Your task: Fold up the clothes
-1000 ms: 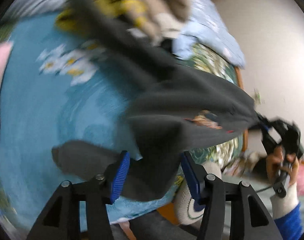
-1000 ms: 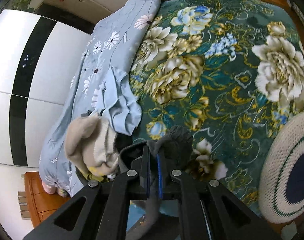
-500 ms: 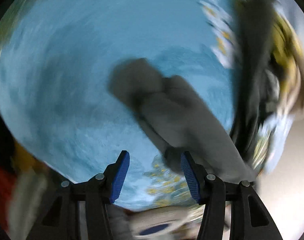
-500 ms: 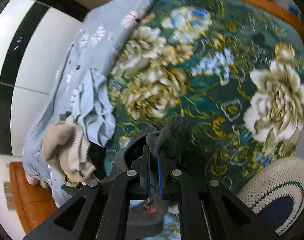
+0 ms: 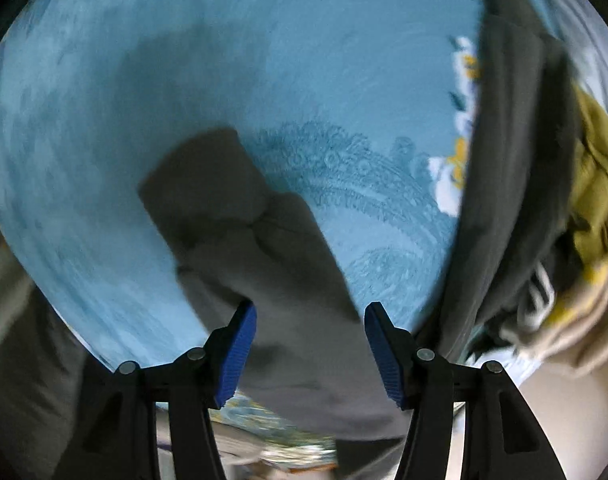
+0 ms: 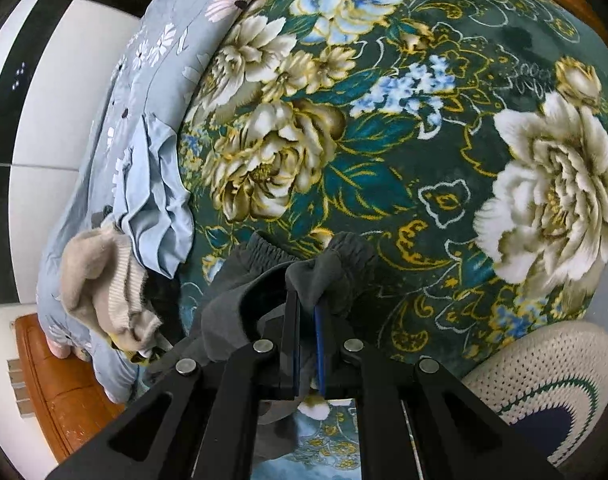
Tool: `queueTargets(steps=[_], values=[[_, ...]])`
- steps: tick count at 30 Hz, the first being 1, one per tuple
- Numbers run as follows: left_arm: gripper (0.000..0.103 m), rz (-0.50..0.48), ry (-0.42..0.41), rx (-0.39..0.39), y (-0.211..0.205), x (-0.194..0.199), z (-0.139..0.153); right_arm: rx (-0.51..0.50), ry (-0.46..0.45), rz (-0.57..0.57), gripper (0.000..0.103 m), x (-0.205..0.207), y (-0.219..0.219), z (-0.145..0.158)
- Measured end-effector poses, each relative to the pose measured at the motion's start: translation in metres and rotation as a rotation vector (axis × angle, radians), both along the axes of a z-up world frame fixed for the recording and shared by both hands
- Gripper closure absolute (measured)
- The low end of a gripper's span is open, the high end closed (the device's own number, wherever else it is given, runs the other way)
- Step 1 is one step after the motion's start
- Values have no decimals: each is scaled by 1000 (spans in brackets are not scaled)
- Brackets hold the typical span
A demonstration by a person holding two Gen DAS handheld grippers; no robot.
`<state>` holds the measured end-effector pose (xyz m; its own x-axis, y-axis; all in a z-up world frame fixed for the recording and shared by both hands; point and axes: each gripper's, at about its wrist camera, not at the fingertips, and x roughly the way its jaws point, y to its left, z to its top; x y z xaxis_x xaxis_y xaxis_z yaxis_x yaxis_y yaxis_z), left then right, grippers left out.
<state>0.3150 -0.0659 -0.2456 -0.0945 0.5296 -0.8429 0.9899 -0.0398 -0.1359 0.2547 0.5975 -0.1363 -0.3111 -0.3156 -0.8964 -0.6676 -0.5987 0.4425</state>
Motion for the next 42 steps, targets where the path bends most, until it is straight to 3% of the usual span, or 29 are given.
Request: queueTargets(steps=[3, 5, 6, 7, 10, 13, 15, 20, 22, 23, 25, 28, 30, 32, 35, 37, 39, 41, 42], values=[[43, 50, -44, 19, 2, -3, -10, 14, -11, 21, 97, -4, -2, 1], [44, -14, -76, -16, 0, -7, -10, 17, -14, 20, 97, -2, -4, 3], [51, -55, -91, -40, -2, -9, -10, 17, -14, 17, 97, 0, -5, 5], [68, -89, -103, -58, -3, -10, -9, 17, -14, 15, 97, 1, -6, 6], [94, -146, -117, -75, -7, -7, -5, 19, -20, 10, 97, 6, -12, 11], [98, -167, -80, -76, -13, -8, 9, 29, 12, 20, 97, -1, -18, 26], [98, -215, 45, -83, -19, -25, 35, 37, 36, 28, 97, -6, -22, 37], [98, -403, 566, -254, -39, -57, 162, 57, 116, 62, 97, -17, -32, 68], [98, -453, 657, -321, -50, -45, 188, 80, 142, 92, 97, -16, -37, 75], [97, -469, 657, -345, -54, -29, 189, 88, 140, 104, 97, -13, -39, 74], [97, -481, 575, -362, -64, -6, 165, 105, 97, 123, 97, -4, -42, 59], [97, -419, 360, -292, -57, 39, 87, 141, -73, 147, 97, 17, -44, 12], [97, -381, 233, -274, -57, 68, 55, 124, -178, 123, 97, 36, -41, -18], [97, -348, 151, -268, -55, 91, 34, 109, -226, 99, 97, 52, -39, -34], [94, -348, 110, -274, -50, 108, 25, 103, -263, 86, 97, 69, -35, -47], [93, -397, 103, -281, -50, 110, 22, 98, -270, 84, 95, 73, -32, -50], [92, -428, 104, -275, -50, 110, 22, 95, -262, 81, 87, 75, -29, -48], [90, -436, 108, -253, -52, 108, 23, 116, -257, 80, 63, 75, -26, -44], [88, -429, 106, -239, -54, 108, 23, 130, -255, 78, 60, 74, -24, -41]])
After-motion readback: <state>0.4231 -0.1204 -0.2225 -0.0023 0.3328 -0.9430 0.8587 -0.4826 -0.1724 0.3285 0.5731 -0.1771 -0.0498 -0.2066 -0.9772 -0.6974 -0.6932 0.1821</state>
